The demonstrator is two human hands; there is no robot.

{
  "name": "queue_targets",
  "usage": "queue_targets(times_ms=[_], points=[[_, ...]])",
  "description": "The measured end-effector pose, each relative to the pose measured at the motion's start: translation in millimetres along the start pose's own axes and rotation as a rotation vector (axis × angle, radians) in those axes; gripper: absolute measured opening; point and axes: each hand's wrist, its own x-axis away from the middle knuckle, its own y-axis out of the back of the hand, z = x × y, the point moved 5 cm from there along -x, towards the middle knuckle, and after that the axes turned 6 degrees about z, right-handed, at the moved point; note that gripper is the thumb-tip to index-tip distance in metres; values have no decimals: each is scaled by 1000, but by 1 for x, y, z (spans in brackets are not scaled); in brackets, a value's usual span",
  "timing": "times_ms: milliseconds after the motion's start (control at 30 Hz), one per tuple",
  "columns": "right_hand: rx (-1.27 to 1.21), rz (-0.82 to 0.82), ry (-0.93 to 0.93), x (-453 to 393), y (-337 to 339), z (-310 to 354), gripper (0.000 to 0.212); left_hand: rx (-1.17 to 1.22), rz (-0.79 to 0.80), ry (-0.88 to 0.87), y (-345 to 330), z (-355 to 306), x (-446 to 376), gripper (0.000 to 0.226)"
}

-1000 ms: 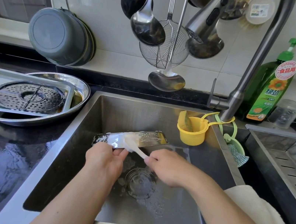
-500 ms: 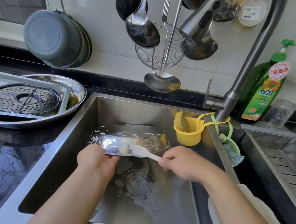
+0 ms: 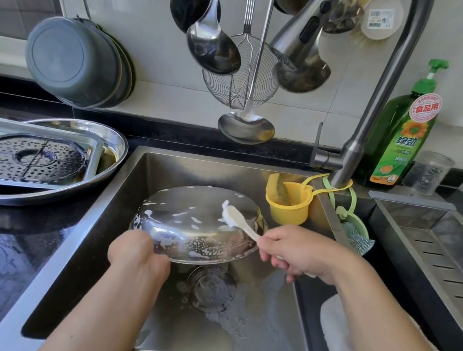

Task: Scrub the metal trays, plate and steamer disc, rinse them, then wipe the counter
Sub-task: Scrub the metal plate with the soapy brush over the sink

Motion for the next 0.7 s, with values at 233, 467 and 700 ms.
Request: queue_targets(times_ms=[233, 467, 700], points=[[-202, -222, -147, 1, 15, -17, 35, 95, -11, 33, -2, -3, 16, 47], [-80, 159, -37, 7, -14, 3, 31, 103, -105, 21, 0, 0, 23, 43], [-52, 155, -23, 4, -24, 5, 31, 0, -84, 4, 2, -7, 10, 47]])
